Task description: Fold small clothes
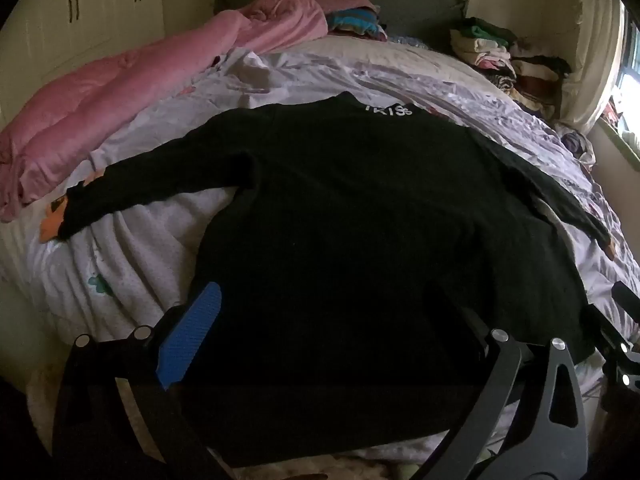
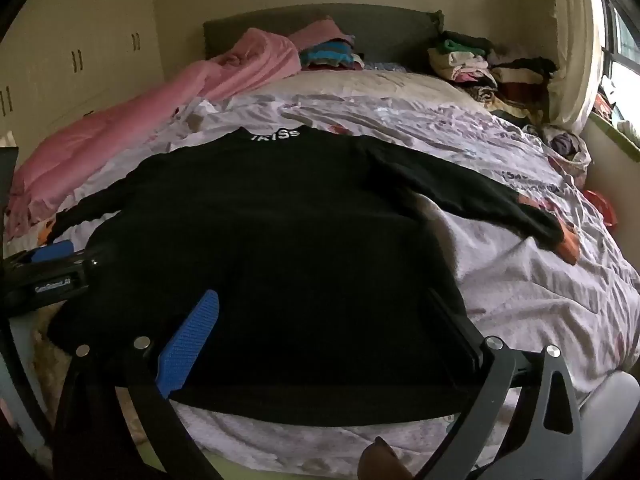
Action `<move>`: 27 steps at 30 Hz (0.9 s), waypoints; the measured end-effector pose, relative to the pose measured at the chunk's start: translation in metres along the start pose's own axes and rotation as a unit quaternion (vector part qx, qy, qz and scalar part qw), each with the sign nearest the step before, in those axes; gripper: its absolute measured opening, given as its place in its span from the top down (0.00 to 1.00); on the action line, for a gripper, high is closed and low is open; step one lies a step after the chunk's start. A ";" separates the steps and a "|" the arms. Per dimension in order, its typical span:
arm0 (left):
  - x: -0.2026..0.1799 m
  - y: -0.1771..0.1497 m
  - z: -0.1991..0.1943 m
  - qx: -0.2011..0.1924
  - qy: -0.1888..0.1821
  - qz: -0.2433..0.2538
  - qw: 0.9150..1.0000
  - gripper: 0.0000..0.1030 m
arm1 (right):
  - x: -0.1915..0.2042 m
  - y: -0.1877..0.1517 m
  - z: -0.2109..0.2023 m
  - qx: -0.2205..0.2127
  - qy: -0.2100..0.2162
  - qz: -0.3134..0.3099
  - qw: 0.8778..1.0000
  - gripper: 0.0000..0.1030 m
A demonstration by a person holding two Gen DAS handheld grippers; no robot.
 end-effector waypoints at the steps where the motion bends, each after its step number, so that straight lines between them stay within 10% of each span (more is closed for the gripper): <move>1: 0.000 0.000 0.000 0.001 0.000 0.000 1.000 0.08 | 0.001 0.000 -0.001 -0.003 -0.006 -0.007 1.000 0.04; 27: 0.000 0.000 0.000 -0.003 0.002 0.001 1.000 0.08 | 0.005 -0.002 -0.002 -0.003 0.000 -0.006 1.000 0.04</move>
Point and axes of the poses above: each gripper's, at about its wrist camera, not at the fingertips, and z roughly the way its jaws point, x to its left, y to its top, the point moved 5 cm from there along z, roughly the way its jaws point, and after that the axes turned 8 degrees about -x, right-handed, at the moved point
